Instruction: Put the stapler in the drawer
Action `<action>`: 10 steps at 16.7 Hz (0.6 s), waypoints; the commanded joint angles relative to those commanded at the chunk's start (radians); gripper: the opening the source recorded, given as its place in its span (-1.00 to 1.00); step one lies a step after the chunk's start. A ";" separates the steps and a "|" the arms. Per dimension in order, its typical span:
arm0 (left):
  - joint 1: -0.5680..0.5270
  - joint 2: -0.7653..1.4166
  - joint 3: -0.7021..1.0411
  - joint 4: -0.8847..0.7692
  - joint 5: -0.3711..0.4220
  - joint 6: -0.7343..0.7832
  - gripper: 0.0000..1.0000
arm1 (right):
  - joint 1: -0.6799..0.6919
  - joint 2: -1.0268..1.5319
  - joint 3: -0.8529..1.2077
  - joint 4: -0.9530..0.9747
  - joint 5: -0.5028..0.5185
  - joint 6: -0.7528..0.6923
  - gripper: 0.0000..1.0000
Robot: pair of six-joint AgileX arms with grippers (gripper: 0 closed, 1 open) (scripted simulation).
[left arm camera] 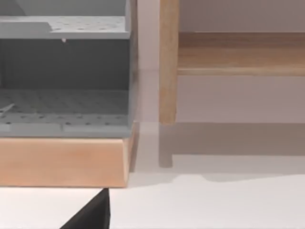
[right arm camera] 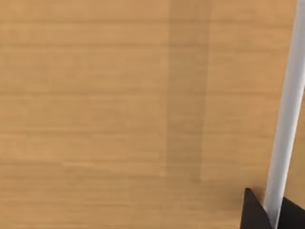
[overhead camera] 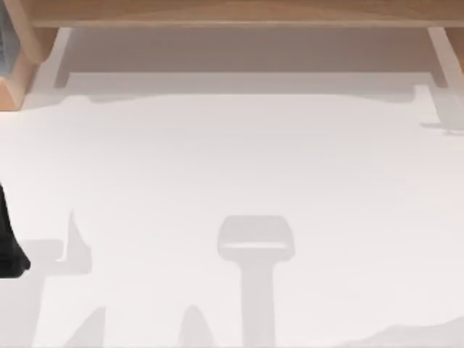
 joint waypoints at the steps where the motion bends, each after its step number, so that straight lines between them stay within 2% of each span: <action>1: 0.000 0.000 0.000 0.000 0.000 0.000 1.00 | 0.017 0.014 0.038 -0.023 0.010 0.004 -1.00; 10: 0.000 0.000 0.000 0.000 0.000 0.000 1.00 | 0.049 0.060 0.127 -0.090 0.041 0.005 -1.00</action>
